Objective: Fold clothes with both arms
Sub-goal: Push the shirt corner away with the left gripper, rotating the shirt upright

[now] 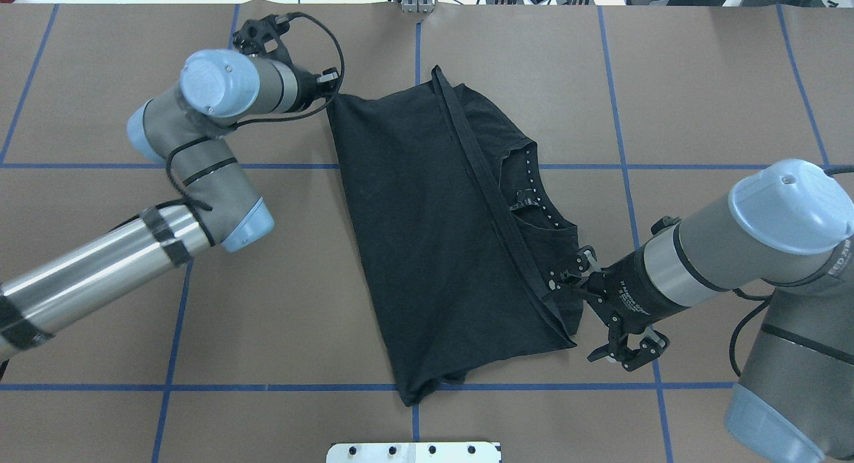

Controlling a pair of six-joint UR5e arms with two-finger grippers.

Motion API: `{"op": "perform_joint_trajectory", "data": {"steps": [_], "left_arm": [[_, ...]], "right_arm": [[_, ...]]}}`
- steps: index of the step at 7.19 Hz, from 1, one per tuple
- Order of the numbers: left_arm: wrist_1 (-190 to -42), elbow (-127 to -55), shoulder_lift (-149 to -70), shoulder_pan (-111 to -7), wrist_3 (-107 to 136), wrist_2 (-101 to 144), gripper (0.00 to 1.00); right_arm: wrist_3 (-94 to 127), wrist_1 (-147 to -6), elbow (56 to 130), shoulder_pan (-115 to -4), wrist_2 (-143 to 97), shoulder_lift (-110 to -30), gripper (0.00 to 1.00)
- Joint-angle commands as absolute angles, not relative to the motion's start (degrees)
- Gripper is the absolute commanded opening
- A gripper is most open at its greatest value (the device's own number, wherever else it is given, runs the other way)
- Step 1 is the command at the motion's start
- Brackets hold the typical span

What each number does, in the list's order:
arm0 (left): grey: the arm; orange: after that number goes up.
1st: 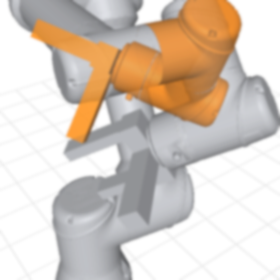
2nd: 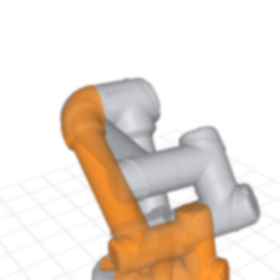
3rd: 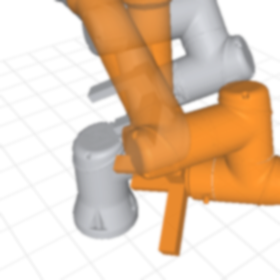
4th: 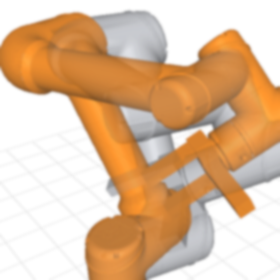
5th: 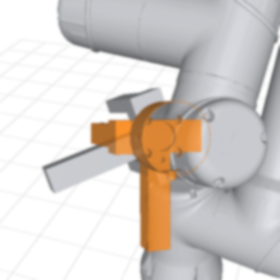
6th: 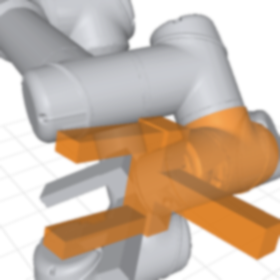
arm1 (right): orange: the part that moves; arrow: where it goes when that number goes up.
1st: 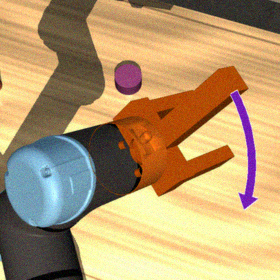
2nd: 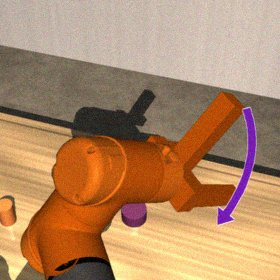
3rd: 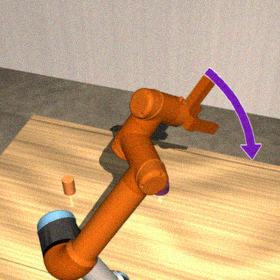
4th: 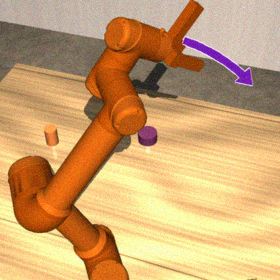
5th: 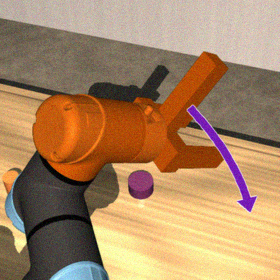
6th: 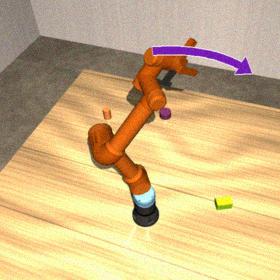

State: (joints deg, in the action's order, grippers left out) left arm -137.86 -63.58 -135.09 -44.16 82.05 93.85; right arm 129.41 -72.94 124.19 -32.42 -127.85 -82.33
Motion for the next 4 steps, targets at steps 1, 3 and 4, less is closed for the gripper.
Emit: {"op": "perform_joint_trajectory", "data": {"steps": [1,3,4], "left_arm": [[-147.9,-42.4,-147.8,-47.0,79.6,93.9,0.00],[-154.2,-30.3,-154.3,-47.0,78.8,93.8,0.00],[-154.3,-29.8,-154.9,-47.0,77.4,93.8,0.00]], "right_arm": [[127.7,-72.9,124.2,-34.9,-127.3,-81.5,1.00],[125.3,-72.9,124.0,-35.2,-125.7,-81.6,1.00],[123.9,-72.9,123.6,-33.7,-122.9,-81.4,1.00]]}}
